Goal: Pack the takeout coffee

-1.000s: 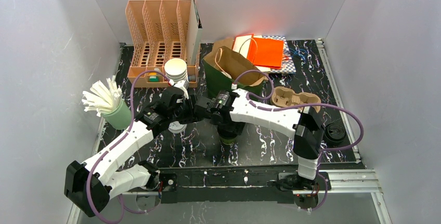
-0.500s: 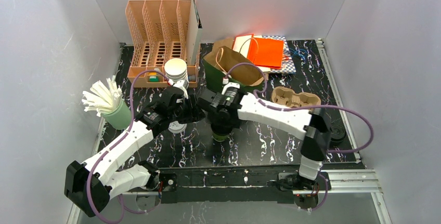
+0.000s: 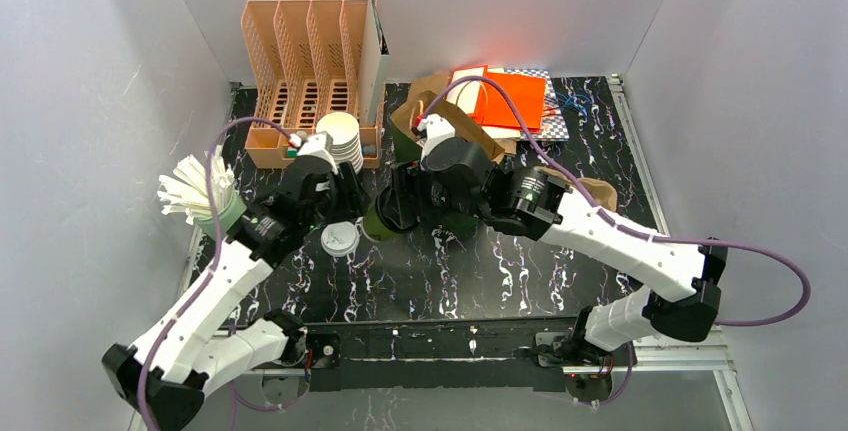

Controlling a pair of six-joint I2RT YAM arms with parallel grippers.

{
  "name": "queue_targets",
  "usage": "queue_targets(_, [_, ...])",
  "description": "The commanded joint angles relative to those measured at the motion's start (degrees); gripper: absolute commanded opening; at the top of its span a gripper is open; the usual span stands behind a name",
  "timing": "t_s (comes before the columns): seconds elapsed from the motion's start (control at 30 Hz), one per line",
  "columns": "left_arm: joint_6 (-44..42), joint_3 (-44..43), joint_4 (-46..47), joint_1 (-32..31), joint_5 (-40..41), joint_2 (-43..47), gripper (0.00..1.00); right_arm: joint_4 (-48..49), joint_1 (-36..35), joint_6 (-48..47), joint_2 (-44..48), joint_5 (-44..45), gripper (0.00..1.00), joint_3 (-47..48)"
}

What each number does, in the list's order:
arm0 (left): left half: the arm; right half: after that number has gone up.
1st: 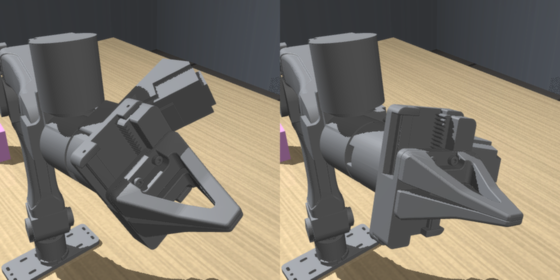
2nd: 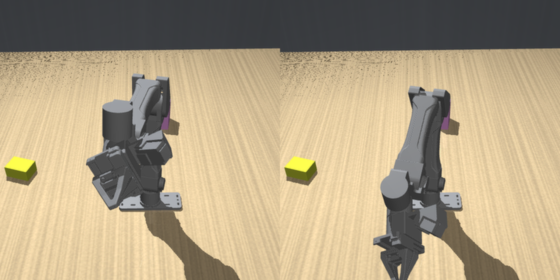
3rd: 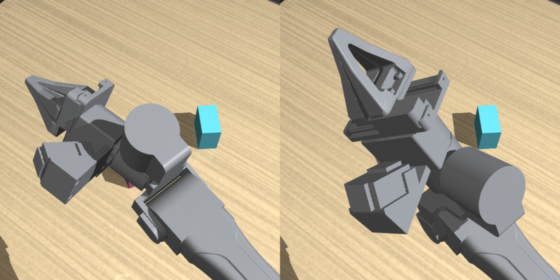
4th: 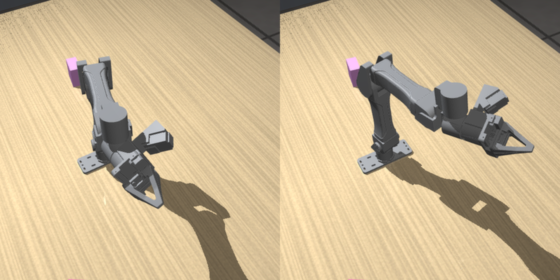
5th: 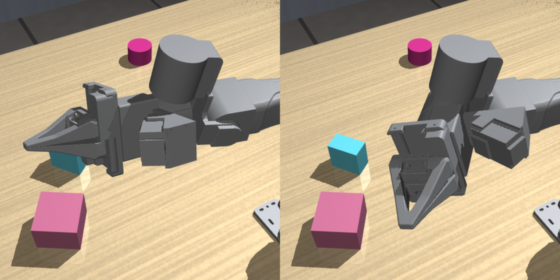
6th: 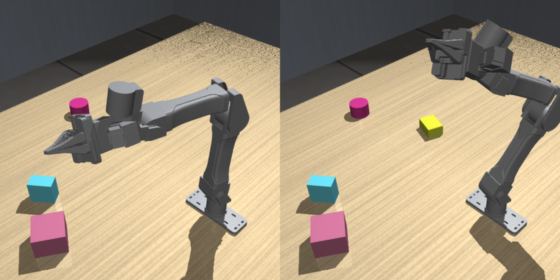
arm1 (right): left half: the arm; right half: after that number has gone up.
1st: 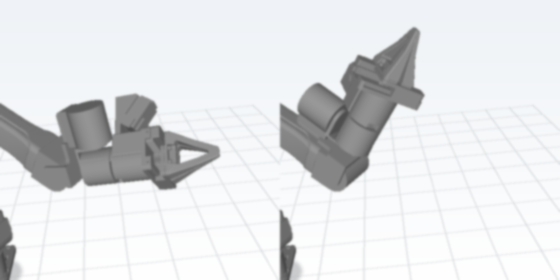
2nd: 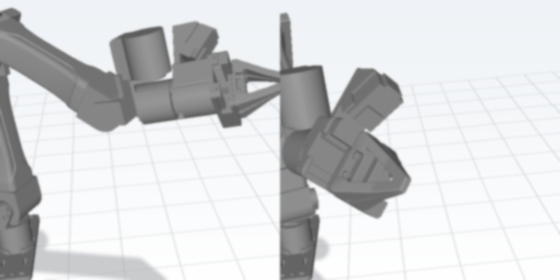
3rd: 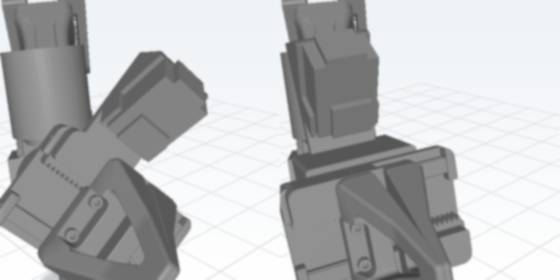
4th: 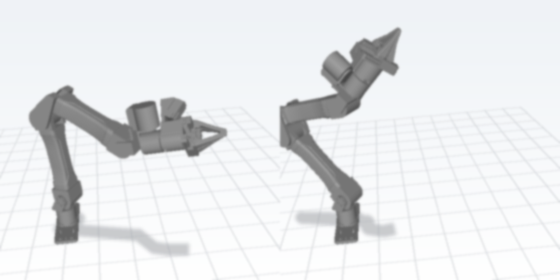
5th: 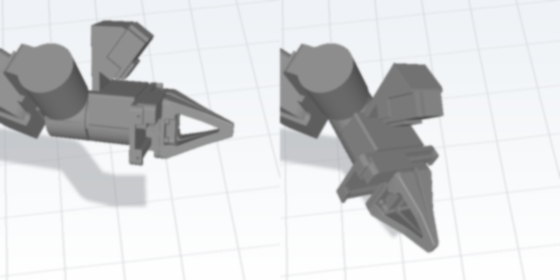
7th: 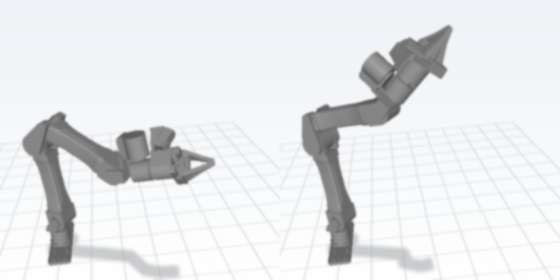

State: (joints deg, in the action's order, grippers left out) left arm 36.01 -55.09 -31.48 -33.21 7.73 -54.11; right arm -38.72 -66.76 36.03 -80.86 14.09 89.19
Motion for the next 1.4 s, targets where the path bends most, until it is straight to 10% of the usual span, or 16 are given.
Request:
queue_targets(0.0, [-0.09,-6.63,-6.63,-0.01,12.06,4.75,0.51,13.38,-0.06,-13.9,4.43,1.7,0.63,2.88])
queue_targets(0.87, [1.31,-27.61,17.31,-0.01,-1.53,-21.26,0.79,26.71,-0.11,-35.51,21.15,33.21,0.48,-6.54])
queue_targets(1.37, [-2.04,-36.09,10.78,2.9,1.29,-30.44,0.59,13.36,5.43,-28.59,11.71,26.4,0.44,-1.54])
